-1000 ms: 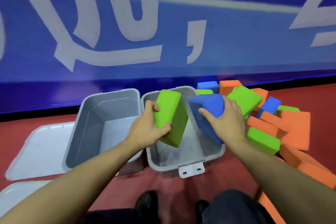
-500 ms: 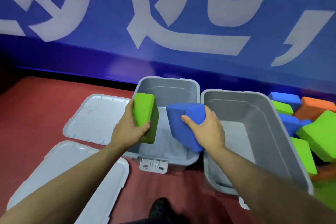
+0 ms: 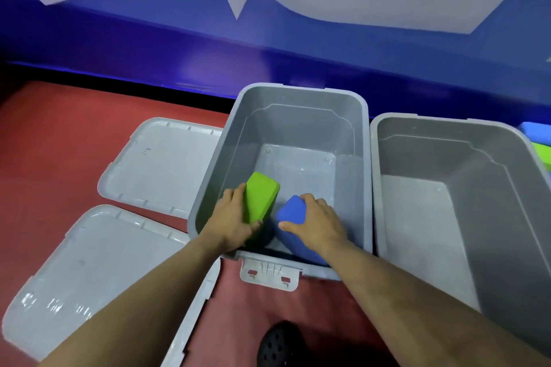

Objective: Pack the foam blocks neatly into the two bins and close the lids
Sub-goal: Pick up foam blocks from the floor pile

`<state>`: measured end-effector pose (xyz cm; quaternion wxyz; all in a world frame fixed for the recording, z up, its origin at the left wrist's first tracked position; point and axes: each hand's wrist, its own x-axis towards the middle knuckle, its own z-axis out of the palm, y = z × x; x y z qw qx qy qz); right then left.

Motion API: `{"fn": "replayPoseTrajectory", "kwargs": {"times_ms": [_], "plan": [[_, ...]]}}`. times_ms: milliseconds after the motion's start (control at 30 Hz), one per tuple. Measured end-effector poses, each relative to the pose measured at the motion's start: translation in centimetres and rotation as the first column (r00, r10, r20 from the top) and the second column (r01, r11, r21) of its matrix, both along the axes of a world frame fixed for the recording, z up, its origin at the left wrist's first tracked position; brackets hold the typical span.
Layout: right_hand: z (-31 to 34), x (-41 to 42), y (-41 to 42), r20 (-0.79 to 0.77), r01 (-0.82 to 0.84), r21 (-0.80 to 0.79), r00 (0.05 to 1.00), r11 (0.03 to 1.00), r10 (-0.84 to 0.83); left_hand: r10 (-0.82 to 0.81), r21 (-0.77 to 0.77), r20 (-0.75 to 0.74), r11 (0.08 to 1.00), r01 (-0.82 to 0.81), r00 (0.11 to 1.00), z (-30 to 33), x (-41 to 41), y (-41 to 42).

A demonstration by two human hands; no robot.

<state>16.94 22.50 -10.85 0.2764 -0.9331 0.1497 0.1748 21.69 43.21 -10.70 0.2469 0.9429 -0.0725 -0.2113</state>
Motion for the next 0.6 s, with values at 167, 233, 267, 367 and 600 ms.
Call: {"fn": "replayPoseTrajectory", "kwargs": {"times_ms": [167, 233, 267, 367, 600], "plan": [[-3.0, -0.6, 0.0, -0.147, -0.074, 0.033, 0.986, 0.997, 0.078, -0.015, 0.076, -0.092, 0.997, 0.022, 0.996, -2.3, 0.1, 0.0], [-3.3, -1.2, -0.5, -0.171, -0.074, 0.046, 0.982, 0.996, 0.08, -0.022, 0.101, -0.115, 0.994, 0.034, 0.993, -2.2, 0.2, -0.1], [-3.3, -1.6, -0.8, -0.164, -0.061, 0.047, 0.984, 0.997, 0.068, -0.026, 0.126, -0.118, 0.991, 0.041, 0.993, -2.0, 0.2, -0.1], [-2.7, -2.3, -2.1, -0.15, -0.074, -0.02, 0.986, 0.997, 0.07, -0.027, 0.192, -0.114, 0.98, 0.049, 0.993, -1.5, -0.3, 0.0], [-1.6, -4.1, -2.8, -0.195, -0.252, -0.13, 0.955, 0.959, 0.225, -0.009, 0.197, -0.116, 0.98, 0.032, 0.993, -1.6, -2.8, 0.9]]}}
